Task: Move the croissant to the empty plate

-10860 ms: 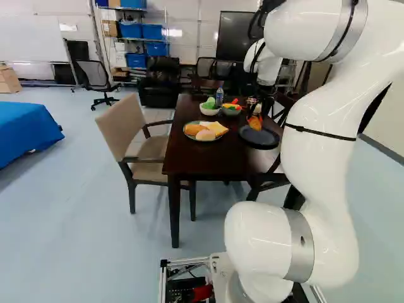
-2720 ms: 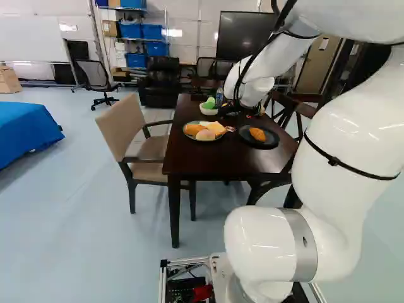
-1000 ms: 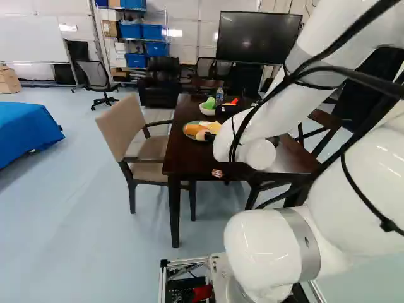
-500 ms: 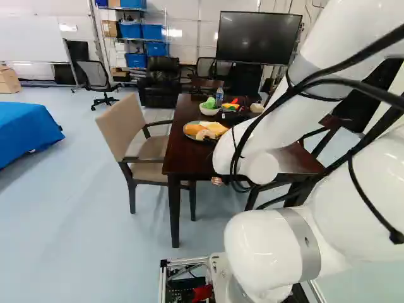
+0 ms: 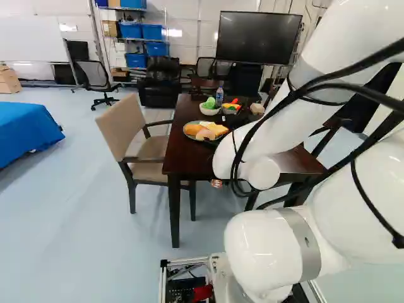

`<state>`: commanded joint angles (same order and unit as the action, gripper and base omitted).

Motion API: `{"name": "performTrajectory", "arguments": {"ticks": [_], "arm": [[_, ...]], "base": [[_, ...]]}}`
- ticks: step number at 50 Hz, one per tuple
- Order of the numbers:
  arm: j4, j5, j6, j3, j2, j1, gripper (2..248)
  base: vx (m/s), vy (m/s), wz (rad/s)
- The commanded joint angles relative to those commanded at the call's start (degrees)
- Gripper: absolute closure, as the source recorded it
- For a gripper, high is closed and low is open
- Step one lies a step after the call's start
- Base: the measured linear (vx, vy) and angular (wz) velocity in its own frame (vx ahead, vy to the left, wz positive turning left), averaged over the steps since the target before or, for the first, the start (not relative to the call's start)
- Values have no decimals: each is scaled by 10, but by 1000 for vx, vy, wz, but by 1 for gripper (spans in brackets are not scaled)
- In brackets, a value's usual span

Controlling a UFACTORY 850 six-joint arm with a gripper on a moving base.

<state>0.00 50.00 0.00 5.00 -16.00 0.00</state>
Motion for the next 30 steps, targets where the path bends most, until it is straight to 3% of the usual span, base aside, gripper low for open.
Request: {"name": "performTrajectory", "arguments": {"ticks": [30], "arm": [[0, 0, 0, 0, 0, 0, 3]], "base": [[0, 0, 0]]}}
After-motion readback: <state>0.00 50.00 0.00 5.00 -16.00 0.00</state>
